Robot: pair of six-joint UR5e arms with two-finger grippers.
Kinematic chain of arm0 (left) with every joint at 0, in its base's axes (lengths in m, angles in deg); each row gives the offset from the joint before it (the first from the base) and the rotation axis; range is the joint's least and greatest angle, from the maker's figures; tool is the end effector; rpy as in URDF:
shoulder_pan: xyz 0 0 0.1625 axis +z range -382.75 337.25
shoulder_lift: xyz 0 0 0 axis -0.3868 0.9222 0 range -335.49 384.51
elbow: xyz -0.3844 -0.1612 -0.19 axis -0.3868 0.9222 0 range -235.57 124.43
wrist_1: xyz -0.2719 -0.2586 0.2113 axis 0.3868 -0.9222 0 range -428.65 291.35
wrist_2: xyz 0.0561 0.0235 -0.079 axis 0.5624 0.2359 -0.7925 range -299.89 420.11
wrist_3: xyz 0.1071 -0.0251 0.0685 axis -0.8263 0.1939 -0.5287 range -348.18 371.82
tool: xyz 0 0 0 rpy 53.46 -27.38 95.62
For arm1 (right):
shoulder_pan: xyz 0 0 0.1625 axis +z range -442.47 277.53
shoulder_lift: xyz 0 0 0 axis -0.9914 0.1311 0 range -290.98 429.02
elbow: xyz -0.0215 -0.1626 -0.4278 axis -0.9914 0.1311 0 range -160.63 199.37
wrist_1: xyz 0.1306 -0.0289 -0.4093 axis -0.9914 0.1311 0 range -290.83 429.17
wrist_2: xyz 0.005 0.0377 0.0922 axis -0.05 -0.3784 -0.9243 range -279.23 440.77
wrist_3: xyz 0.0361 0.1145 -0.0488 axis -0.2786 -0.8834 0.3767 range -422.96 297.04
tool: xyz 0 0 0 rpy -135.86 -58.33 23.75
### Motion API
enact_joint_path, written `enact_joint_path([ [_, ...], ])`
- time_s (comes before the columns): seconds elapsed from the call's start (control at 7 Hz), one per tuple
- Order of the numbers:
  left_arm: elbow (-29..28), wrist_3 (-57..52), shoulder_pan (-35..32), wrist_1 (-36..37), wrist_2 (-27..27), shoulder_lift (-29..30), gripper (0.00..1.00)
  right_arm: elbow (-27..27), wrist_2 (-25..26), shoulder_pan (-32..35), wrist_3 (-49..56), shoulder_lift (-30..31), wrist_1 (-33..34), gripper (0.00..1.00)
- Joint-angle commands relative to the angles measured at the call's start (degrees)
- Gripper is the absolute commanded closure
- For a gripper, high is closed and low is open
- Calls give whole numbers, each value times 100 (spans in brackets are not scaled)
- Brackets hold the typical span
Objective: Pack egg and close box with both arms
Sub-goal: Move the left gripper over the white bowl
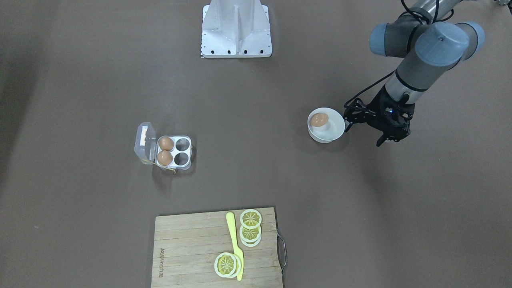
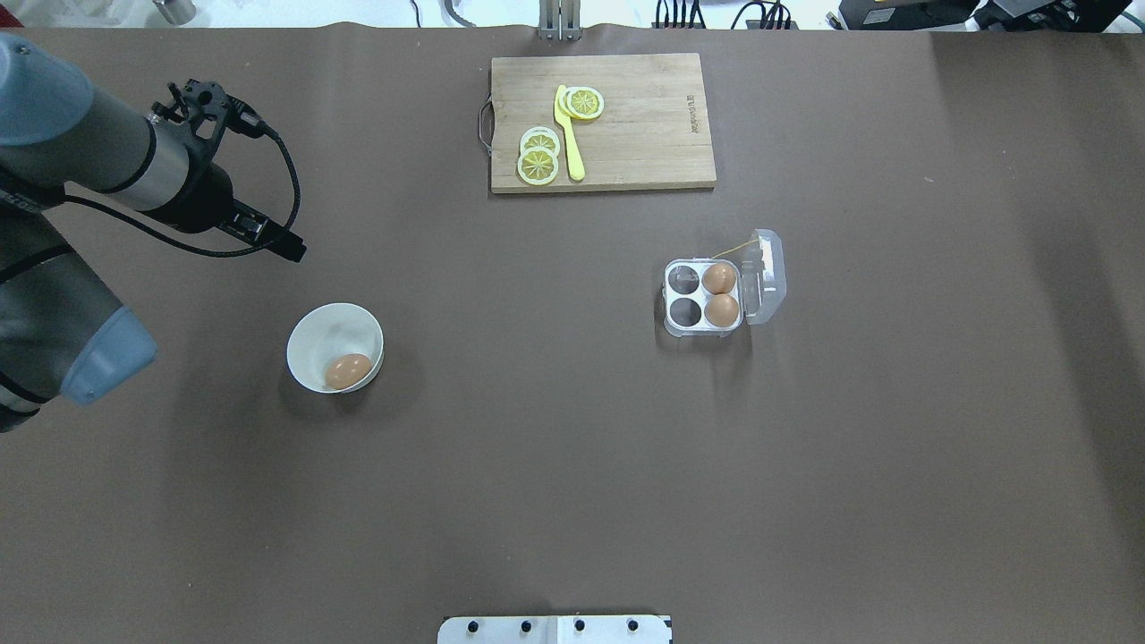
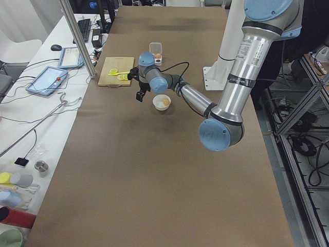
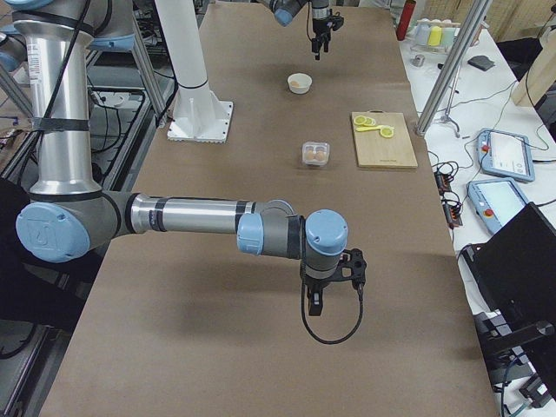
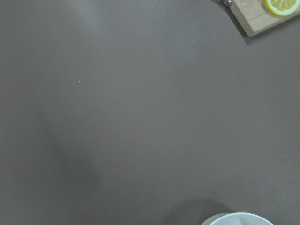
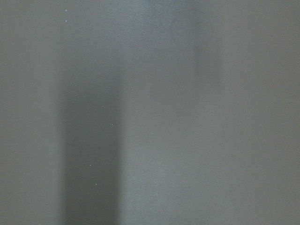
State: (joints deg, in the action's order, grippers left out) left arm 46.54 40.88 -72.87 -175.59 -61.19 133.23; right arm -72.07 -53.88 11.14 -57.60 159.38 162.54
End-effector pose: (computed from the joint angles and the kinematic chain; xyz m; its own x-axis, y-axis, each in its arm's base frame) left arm 0.3647 -0.5393 0.3870 0.5668 0.4866 -0.6648 -0.1780 0.8602 0.4779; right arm 0.0737 -0.4989 0.7090 0.7110 -0.0207 0.7029 0.0036 0.9997 0.0259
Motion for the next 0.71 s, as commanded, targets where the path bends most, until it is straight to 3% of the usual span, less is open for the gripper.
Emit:
enact_joint_path([
  [0.0,10,-58,396,-11,193,9,2,13,9,0,0,52,-3,0],
  [0.57,19,-49,897,-117,361,18,5,39,26,0,0,43,-12,0],
])
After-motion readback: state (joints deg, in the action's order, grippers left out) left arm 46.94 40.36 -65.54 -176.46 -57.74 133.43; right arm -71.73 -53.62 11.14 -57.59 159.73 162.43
